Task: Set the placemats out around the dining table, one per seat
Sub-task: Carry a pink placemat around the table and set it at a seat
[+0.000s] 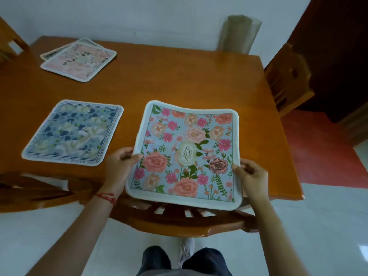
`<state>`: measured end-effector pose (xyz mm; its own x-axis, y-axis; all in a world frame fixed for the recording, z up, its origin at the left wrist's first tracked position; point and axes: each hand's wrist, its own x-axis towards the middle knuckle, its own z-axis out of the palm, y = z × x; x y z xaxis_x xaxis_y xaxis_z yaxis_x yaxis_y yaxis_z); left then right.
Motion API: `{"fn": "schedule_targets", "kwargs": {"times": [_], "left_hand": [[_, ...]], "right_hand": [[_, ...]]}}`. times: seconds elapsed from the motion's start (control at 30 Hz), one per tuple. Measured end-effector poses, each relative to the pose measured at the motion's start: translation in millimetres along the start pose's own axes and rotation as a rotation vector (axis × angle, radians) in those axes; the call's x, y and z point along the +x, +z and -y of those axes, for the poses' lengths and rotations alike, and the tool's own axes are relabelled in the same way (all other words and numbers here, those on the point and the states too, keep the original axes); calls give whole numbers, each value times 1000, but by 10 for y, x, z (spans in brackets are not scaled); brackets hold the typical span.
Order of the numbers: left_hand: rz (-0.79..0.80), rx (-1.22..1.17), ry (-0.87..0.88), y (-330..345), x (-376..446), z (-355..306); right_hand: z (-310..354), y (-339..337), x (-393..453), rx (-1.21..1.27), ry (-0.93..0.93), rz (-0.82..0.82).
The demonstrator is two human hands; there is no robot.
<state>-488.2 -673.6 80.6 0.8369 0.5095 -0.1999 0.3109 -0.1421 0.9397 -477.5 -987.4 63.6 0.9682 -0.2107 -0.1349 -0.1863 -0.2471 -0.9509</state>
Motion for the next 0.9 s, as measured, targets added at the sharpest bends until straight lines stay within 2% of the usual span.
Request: {"fn": "schedule_targets", "kwargs": {"times": [0.2, 0.6, 0.9], "left_hand": [[-31, 48, -17, 177, 304, 30], [86, 199, -84, 448, 970, 281], [82, 244, -149, 633, 1288, 490]], "right_hand": [[-114, 167, 403, -36, 48, 45], [-319, 505, 916, -107, 163, 27], [-454, 709, 1157, -161, 166, 23]]}}
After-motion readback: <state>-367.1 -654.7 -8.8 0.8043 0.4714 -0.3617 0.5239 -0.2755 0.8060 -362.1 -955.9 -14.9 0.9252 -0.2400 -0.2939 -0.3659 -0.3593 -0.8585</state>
